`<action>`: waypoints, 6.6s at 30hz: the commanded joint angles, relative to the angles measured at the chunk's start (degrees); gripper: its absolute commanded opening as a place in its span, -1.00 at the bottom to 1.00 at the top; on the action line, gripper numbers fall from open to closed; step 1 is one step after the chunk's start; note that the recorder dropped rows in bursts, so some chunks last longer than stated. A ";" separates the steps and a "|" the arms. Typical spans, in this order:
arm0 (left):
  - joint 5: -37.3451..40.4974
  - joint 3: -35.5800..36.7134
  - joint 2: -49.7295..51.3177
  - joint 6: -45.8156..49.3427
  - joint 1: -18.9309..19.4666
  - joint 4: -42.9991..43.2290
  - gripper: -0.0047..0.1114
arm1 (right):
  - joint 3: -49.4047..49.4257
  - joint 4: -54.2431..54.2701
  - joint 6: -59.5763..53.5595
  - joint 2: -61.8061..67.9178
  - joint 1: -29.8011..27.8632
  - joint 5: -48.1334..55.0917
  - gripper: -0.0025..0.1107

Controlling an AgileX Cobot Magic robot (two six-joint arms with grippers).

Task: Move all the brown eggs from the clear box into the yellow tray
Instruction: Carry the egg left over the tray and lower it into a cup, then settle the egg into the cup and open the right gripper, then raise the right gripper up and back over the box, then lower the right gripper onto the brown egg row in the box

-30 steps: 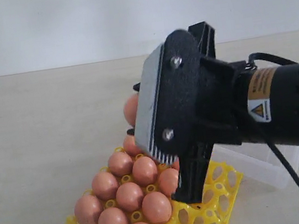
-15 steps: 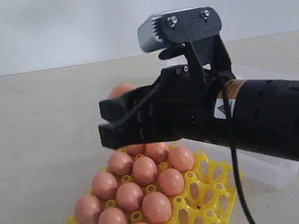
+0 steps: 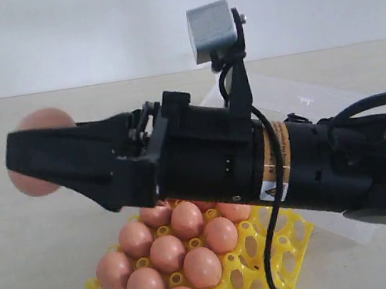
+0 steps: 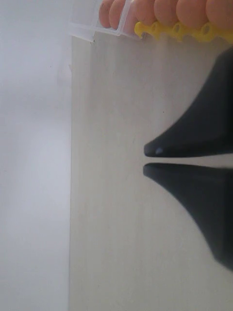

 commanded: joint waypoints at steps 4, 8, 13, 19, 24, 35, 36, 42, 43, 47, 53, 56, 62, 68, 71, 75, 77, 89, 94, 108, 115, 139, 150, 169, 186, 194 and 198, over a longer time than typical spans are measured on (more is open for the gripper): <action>-0.43 0.23 -0.16 -0.02 -0.31 0.17 -0.85 | 0.00 -19.80 3.93 0.21 -11.94 0.07 -0.96; -0.43 0.23 -0.16 -0.02 -0.31 0.17 -0.85 | 0.00 -36.58 9.97 0.21 -16.72 0.07 -0.96; -0.43 0.23 -0.16 -0.02 -0.31 0.17 -0.85 | 0.00 -56.67 16.62 0.21 -17.00 -0.08 -0.96; -0.43 0.23 -0.16 -0.02 -0.31 0.17 -0.85 | 0.00 -60.72 16.67 0.58 -16.89 11.92 -0.96; -0.43 0.23 -0.16 -0.02 -0.31 0.17 -0.85 | 0.00 -60.72 16.67 3.76 -12.89 13.67 -0.96; -0.43 0.23 -0.16 -0.02 -0.31 0.17 -0.85 | 0.00 -60.72 15.60 7.60 -6.18 24.90 -0.96; -0.43 0.23 -0.16 -0.02 -0.31 0.17 -0.85 | 0.00 -60.72 15.60 7.60 -6.18 25.32 -0.96; -0.43 0.23 -0.16 -0.02 -0.31 0.17 -0.85 | 0.00 -60.10 15.60 7.60 -6.18 28.88 -0.96; -0.43 0.23 -0.16 -0.02 -0.31 0.17 -0.85 | 0.00 -60.10 15.71 7.60 -6.18 29.49 -0.96; -0.30 0.23 -0.16 -0.02 -0.31 0.17 -0.85 | 0.00 -60.10 15.84 7.60 -6.18 29.91 -0.96; -0.30 0.23 -0.16 -0.02 -0.31 0.17 -0.85 | 0.00 -60.10 15.84 7.60 -6.18 31.19 -0.96; -0.30 0.23 -0.16 -0.02 -0.31 0.17 -0.85 | 0.00 -60.10 15.84 7.60 -6.18 32.54 -0.96; -0.30 0.23 -0.16 -0.02 -0.31 0.17 -0.85 | 0.00 -60.10 15.84 7.39 -6.18 32.46 -0.96; -0.30 0.23 -0.16 -0.02 -0.31 0.17 -0.85 | 0.00 -59.48 16.24 7.30 -6.18 31.75 -0.96; -0.30 0.23 -0.16 -0.02 -0.31 0.17 -0.85 | 0.00 -58.77 16.23 7.30 -6.18 29.44 -0.96; -0.30 0.23 -0.16 -0.02 -0.31 0.17 -0.85 | 0.00 -58.77 16.08 7.30 -6.18 30.20 -0.96; -0.30 0.23 -0.16 -0.02 -0.31 0.17 -0.85 | 0.00 -58.77 15.83 7.30 -6.18 32.26 -0.96; -0.30 0.23 -0.16 -0.02 -0.31 0.17 -0.85 | 0.00 -56.77 16.29 7.30 -6.18 34.56 -0.04; -0.30 0.23 -0.16 -0.02 -0.31 0.17 -0.85 | 0.00 -56.77 16.92 7.30 -6.18 34.56 0.05; -0.41 0.23 -0.16 -0.02 -0.31 0.17 -0.85 | -4.47 -56.54 20.90 7.30 -6.18 34.56 0.05; -0.23 0.23 -0.16 -0.02 -0.31 0.17 -0.85 | -5.07 -56.54 22.81 7.30 -6.18 32.67 0.05; -0.23 0.23 -0.16 -0.02 -0.31 0.17 -0.85 | -16.55 -56.29 24.98 -9.32 -6.18 46.08 -0.96; -0.23 0.23 -0.16 -0.02 -0.31 0.17 -0.85 | -22.79 -56.39 16.79 -9.18 -6.18 72.92 -0.96; -0.23 0.23 -0.16 -0.02 -0.31 0.17 -0.85 | -47.66 43.39 -70.75 15.68 -21.76 114.18 -0.96; -0.42 0.23 -0.16 -0.02 -0.31 0.17 -0.85 | -68.33 50.03 -88.33 34.90 -23.92 123.95 -0.11; -0.42 0.23 -0.16 -0.02 -0.31 0.17 -0.85 | -68.33 50.23 -88.33 36.95 -23.92 110.64 -0.10; -0.25 0.23 -0.16 -0.02 -0.31 0.17 -0.85 | -68.33 50.08 -88.31 38.10 -23.92 110.63 -0.10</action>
